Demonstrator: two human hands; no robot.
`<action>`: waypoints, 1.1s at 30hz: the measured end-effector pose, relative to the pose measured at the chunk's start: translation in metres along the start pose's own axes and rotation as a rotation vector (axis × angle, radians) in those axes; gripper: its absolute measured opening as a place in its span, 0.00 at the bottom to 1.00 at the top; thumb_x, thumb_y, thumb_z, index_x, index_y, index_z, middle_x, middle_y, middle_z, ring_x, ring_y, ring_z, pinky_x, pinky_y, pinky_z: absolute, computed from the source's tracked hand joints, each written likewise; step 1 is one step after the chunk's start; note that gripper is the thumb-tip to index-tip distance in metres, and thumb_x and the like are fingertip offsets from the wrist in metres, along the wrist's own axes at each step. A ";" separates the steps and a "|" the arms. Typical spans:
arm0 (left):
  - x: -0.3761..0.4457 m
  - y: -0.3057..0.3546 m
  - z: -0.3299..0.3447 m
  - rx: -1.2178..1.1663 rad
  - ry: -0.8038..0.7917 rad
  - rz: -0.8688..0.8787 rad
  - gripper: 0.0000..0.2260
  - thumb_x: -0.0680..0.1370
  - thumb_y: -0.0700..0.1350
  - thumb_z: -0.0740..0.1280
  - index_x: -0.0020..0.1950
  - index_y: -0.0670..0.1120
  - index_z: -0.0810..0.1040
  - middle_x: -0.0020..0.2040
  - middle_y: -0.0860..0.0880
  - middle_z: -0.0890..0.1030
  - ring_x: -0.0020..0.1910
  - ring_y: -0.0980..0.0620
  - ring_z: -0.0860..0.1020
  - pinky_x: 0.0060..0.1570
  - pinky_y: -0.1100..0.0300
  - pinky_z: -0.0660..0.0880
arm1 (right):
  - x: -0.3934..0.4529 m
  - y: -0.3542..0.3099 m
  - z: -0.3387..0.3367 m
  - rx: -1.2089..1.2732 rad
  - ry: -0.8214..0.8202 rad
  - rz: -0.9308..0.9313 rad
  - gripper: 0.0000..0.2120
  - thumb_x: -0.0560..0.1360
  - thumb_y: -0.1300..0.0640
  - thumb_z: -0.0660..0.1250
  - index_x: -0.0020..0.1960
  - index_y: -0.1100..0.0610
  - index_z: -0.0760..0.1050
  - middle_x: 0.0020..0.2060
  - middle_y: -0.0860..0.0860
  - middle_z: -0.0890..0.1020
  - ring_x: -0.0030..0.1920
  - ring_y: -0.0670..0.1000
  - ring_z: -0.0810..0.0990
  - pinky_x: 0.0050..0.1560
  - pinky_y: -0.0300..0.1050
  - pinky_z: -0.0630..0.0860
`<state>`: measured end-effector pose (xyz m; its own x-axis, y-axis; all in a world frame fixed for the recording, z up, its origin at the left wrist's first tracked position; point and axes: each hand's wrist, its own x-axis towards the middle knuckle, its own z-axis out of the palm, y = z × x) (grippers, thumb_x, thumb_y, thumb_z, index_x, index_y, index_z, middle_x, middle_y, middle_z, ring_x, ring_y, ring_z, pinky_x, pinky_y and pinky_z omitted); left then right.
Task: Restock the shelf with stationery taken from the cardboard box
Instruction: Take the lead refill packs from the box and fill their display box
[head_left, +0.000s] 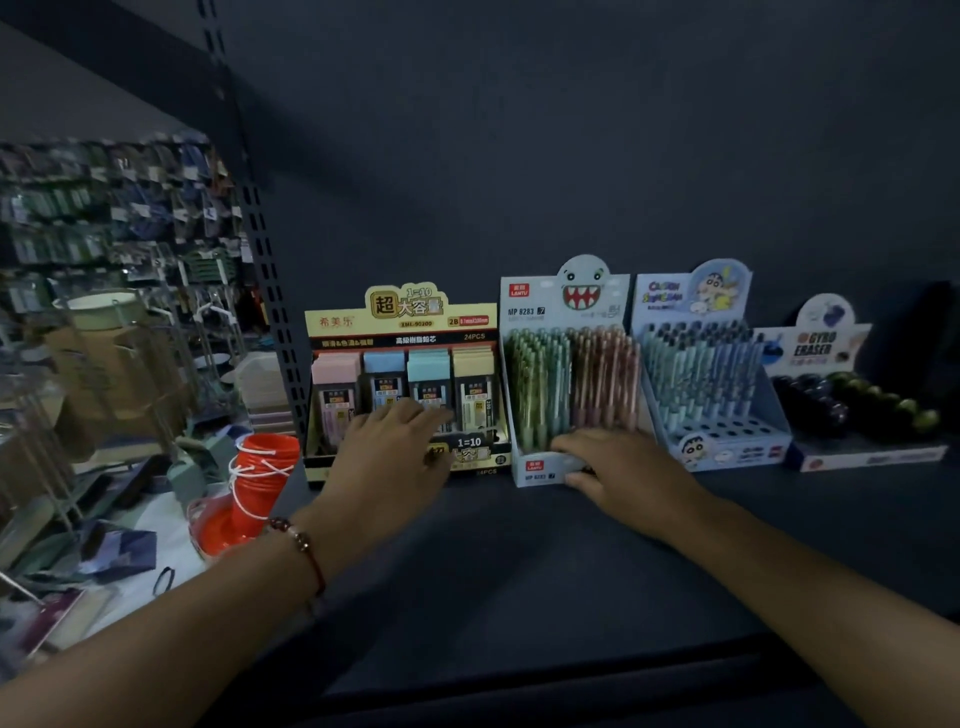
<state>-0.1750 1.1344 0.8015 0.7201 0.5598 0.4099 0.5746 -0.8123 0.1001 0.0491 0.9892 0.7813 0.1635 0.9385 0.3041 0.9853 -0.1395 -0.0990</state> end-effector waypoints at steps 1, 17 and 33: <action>0.003 0.009 -0.003 -0.012 0.024 0.019 0.24 0.81 0.57 0.60 0.76 0.56 0.61 0.71 0.53 0.68 0.71 0.50 0.65 0.70 0.51 0.60 | -0.002 -0.001 -0.005 -0.004 0.003 -0.011 0.18 0.79 0.49 0.65 0.68 0.49 0.71 0.62 0.47 0.77 0.59 0.49 0.75 0.57 0.47 0.72; 0.083 0.089 0.011 -0.257 0.072 -0.097 0.24 0.78 0.60 0.64 0.73 0.61 0.64 0.71 0.49 0.66 0.66 0.46 0.71 0.62 0.47 0.75 | 0.059 0.076 -0.098 0.103 0.070 0.032 0.21 0.76 0.54 0.71 0.68 0.53 0.75 0.64 0.52 0.76 0.57 0.52 0.77 0.52 0.41 0.70; 0.054 0.094 0.021 -0.226 0.097 -0.138 0.43 0.76 0.54 0.69 0.78 0.62 0.39 0.74 0.50 0.64 0.65 0.50 0.71 0.60 0.51 0.73 | 0.046 0.091 -0.083 0.024 0.176 -0.156 0.26 0.75 0.50 0.71 0.71 0.49 0.70 0.63 0.49 0.73 0.54 0.50 0.77 0.52 0.46 0.74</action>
<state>-0.0739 1.0921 0.8141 0.5939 0.6584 0.4623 0.5557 -0.7513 0.3561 0.1504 0.9936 0.8653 0.0176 0.8785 0.4775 0.9981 0.0126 -0.0600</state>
